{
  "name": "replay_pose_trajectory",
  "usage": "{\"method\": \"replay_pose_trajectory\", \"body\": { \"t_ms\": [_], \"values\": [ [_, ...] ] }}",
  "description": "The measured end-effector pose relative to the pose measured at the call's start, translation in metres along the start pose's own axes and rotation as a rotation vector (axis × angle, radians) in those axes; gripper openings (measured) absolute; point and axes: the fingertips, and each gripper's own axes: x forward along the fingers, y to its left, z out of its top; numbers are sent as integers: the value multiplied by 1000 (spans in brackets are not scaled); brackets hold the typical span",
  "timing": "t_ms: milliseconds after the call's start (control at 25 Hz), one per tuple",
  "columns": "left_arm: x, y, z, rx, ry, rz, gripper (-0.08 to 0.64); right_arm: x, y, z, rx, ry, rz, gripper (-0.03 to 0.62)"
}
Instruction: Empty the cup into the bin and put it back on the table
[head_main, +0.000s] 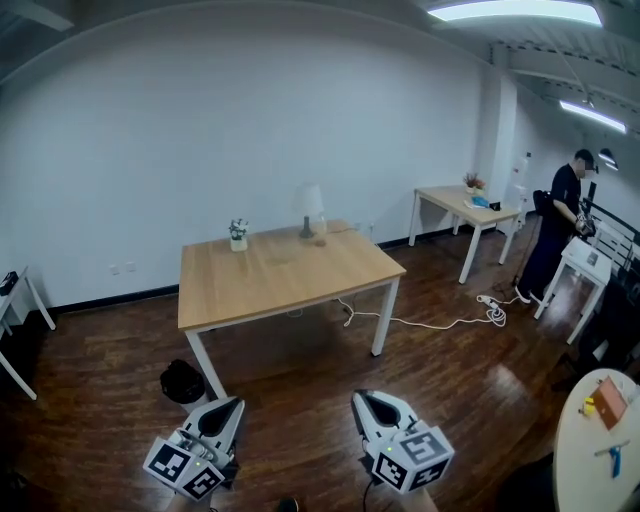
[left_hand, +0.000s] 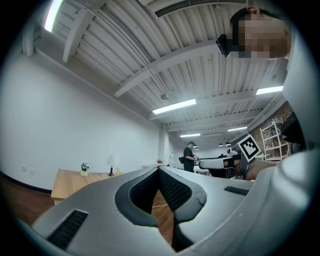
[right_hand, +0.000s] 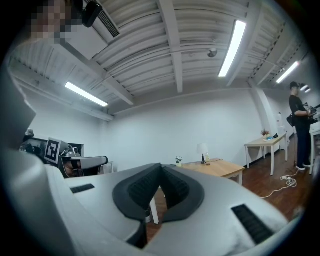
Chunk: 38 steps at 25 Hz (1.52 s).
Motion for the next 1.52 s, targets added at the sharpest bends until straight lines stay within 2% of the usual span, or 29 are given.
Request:
{"method": "replay_pose_trajectory", "body": {
  "t_ms": [640,1040,1520],
  "values": [
    [84,84,-7,-23,-11,-41,-9,93,-51,21,-15,1,-63,2],
    [120,130,-12,-34,-20,-60,-9,146,-71,21,-26,23,-85,2],
    [165,165,-34,-64,8,-57,-9,192,-106,19,-40,56,-92,2]
  ]
}}
